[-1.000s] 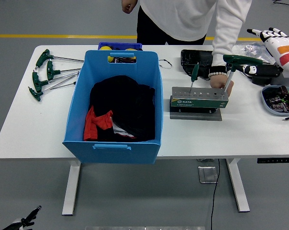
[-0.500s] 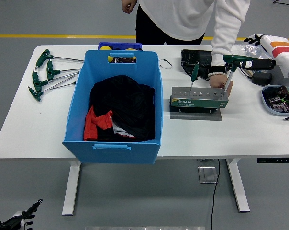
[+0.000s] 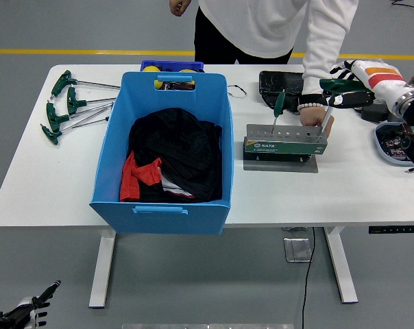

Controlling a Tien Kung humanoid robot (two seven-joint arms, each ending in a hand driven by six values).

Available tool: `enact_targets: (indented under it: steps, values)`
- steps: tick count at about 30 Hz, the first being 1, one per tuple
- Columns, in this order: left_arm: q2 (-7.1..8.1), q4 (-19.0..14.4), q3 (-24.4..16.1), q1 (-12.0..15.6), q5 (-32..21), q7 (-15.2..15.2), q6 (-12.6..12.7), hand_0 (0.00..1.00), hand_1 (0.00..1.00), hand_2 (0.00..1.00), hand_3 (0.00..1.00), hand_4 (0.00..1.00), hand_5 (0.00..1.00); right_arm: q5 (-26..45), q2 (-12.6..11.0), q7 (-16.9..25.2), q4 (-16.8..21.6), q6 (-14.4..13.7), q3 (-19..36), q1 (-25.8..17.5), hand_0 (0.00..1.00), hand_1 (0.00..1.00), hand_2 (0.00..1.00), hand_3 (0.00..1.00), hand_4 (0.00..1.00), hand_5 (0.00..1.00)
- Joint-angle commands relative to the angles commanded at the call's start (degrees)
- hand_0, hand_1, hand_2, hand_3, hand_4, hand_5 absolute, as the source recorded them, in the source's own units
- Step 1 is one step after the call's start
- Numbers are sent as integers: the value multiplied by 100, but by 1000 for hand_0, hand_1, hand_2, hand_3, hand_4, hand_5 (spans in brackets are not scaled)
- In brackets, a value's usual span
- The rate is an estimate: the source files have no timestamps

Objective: Lift tool from toolbox,place it in box,lift tool from toolbox,place it in box

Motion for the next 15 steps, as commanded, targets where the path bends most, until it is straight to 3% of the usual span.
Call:
enact_targets:
  steps: [5, 6, 11, 12, 15]
  values:
    - [6, 0, 34, -44, -33, -19, 28, 808, 884, 879, 805, 781, 698, 61, 77, -13, -274, 21, -146, 89, 572, 514, 527, 643, 998, 732]
    - [7, 0, 37, -49, -37, -22, 32, 808, 883, 876, 803, 782, 698, 69, 85, -15, -306, 19, -159, 97, 551, 478, 476, 585, 998, 763]
    - [9, 0, 46, -78, -50, -43, 62, 808, 883, 876, 803, 782, 698, 116, 138, -34, -487, -8, -252, 144, 551, 478, 476, 585, 998, 763]
    - [9, 0, 48, -83, -54, -47, 70, 808, 881, 875, 802, 781, 698, 133, 149, -34, -521, -16, -277, 152, 511, 419, 425, 520, 998, 784]
    - [13, 0, 62, -100, -61, -57, 81, 808, 881, 875, 802, 781, 698, 213, 178, -35, -612, -40, -348, 173, 511, 419, 425, 520, 998, 784]
